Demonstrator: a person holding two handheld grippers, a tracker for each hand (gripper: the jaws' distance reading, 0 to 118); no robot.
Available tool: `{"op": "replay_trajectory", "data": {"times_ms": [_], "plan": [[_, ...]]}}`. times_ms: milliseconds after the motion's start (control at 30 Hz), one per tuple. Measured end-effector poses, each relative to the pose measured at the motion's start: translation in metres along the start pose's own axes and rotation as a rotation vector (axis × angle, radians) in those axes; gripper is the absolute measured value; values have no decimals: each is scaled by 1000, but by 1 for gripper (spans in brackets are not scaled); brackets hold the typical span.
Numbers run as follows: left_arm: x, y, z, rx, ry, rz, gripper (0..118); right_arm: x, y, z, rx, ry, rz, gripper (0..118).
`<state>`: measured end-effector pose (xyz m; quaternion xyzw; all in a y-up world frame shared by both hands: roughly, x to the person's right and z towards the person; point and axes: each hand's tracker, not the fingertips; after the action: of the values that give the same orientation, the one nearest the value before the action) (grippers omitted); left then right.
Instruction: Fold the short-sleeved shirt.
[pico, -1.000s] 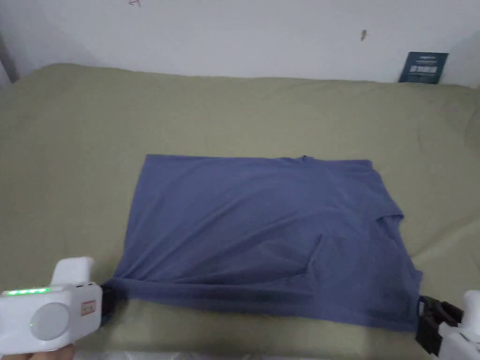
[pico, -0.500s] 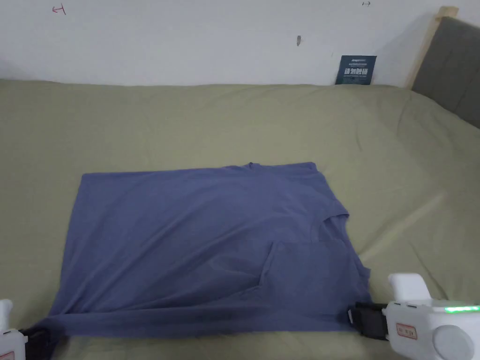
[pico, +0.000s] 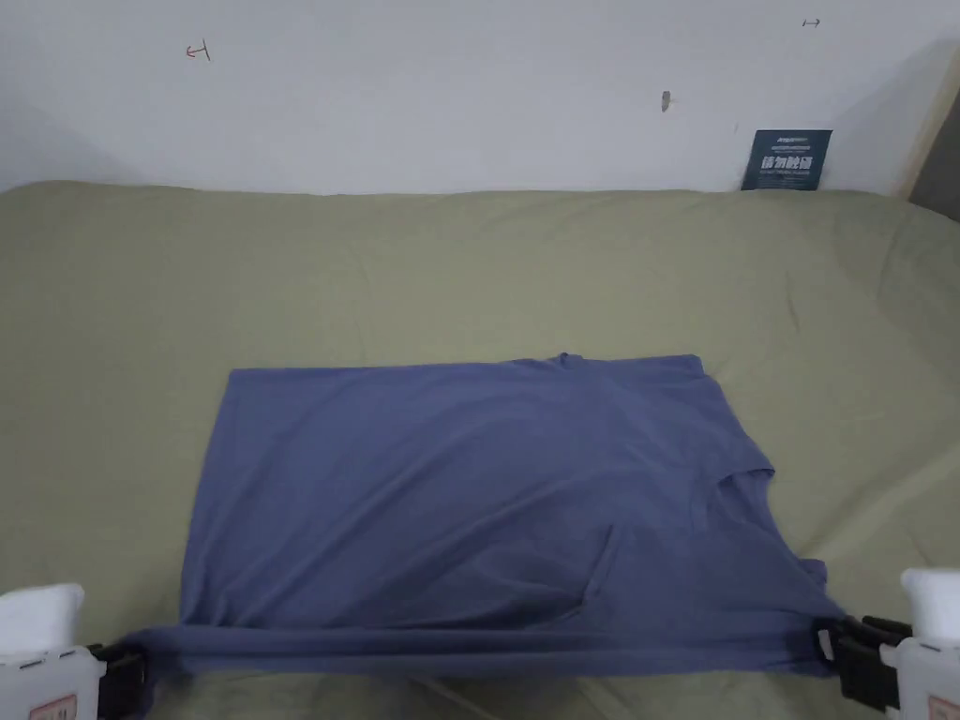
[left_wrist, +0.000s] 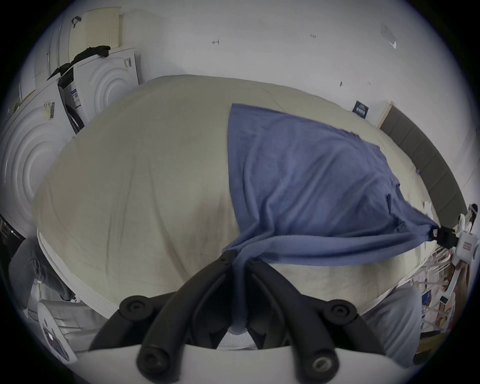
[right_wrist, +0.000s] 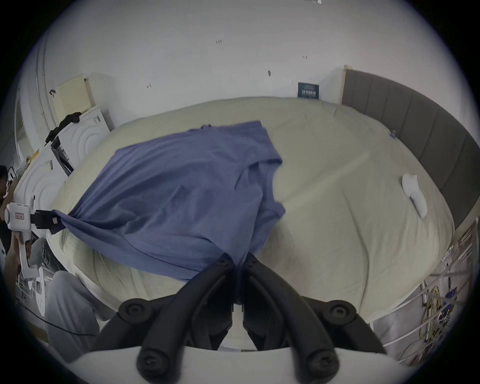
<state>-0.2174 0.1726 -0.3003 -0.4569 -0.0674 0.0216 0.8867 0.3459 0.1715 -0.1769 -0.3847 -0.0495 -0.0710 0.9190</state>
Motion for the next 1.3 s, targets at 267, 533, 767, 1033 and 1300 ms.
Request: {"op": "replay_trajectory", "data": {"times_ms": [267, 533, 767, 1033, 1300], "plan": [[9, 82, -24, 53, -4, -16, 5, -11, 92, -35, 37, -25, 79, 7], [15, 139, -97, -19, 20, -12, 5, -10, 150, -125, -58, -48, 55, 7], [13, 150, -142, -64, 19, 32, 24, -2, 154, -176, -140, -62, -42, 77], [5, 106, -107, -7, 92, 31, 108, 11, 108, -132, -94, -51, -104, 110], [3, 77, -101, -31, 56, 44, 0, 14, 66, -95, -88, -37, -89, 2]]}}
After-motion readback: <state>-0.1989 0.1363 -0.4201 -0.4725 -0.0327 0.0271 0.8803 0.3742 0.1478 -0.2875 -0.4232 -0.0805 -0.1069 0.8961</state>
